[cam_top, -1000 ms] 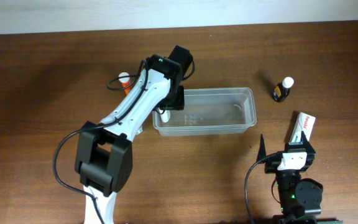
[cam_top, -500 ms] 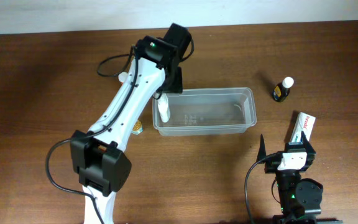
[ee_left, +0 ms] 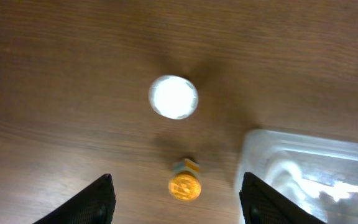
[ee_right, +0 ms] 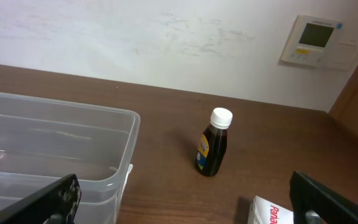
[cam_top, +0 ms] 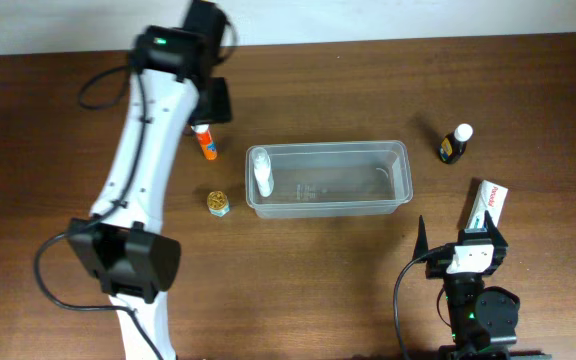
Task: Pack container
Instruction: 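Open the left gripper, release the bottle, and withdraw upward, then lower the left gripper onto the orange tube and grasp it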
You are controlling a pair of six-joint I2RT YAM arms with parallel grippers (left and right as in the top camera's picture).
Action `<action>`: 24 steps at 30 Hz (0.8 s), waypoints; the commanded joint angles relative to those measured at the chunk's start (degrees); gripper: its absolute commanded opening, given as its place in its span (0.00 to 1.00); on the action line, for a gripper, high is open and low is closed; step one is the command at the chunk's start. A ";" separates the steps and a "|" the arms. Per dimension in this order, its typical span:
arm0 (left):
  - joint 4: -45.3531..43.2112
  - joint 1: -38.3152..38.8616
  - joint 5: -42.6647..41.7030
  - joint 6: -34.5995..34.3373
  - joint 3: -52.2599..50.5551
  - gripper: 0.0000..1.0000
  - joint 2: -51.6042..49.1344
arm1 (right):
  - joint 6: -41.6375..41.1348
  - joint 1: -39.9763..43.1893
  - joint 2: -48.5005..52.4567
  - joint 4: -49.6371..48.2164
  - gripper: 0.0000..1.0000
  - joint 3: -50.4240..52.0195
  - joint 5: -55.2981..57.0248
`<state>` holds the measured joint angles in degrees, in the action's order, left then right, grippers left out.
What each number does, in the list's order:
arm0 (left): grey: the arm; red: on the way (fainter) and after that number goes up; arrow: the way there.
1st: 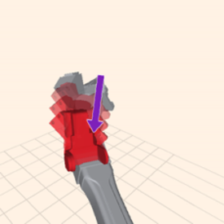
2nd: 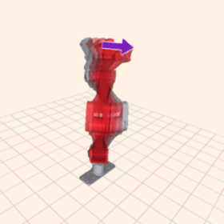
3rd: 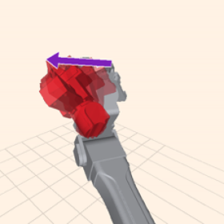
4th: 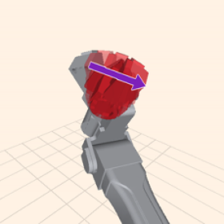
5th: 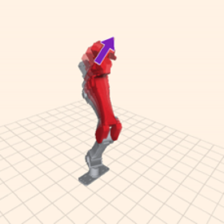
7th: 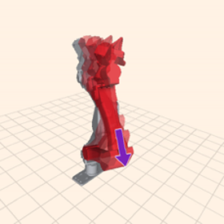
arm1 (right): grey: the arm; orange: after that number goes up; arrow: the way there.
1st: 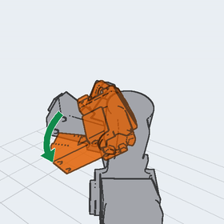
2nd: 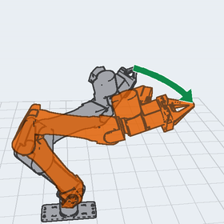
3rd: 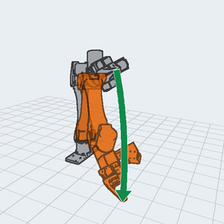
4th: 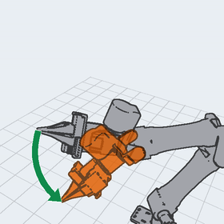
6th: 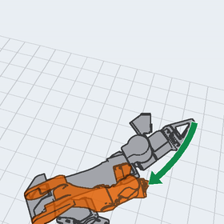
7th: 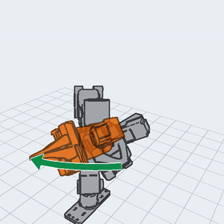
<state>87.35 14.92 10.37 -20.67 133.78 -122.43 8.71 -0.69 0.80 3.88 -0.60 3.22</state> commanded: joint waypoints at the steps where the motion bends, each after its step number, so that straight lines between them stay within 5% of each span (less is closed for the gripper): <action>1: -0.85 -4.04 -7.02 6.25 0.90 0.73 0.31 | -0.85 -0.44 -0.39 0.44 0.98 0.28 0.90; 15: -4.72 -6.69 -12.98 12.68 0.83 0.78 0.15 | -0.85 -0.44 -0.39 0.44 0.98 0.28 0.90; 20: -4.85 -6.69 -13.00 12.68 0.61 0.98 -1.31 | -0.85 -0.44 -0.39 0.44 0.98 0.28 0.90; 24: -4.76 -6.67 -13.00 12.68 0.52 0.99 -3.74 | -0.87 -0.42 -0.39 0.44 0.98 0.28 0.90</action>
<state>82.85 8.23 -1.78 -8.91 133.78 -122.91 8.73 -0.69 0.80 3.88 -0.60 3.22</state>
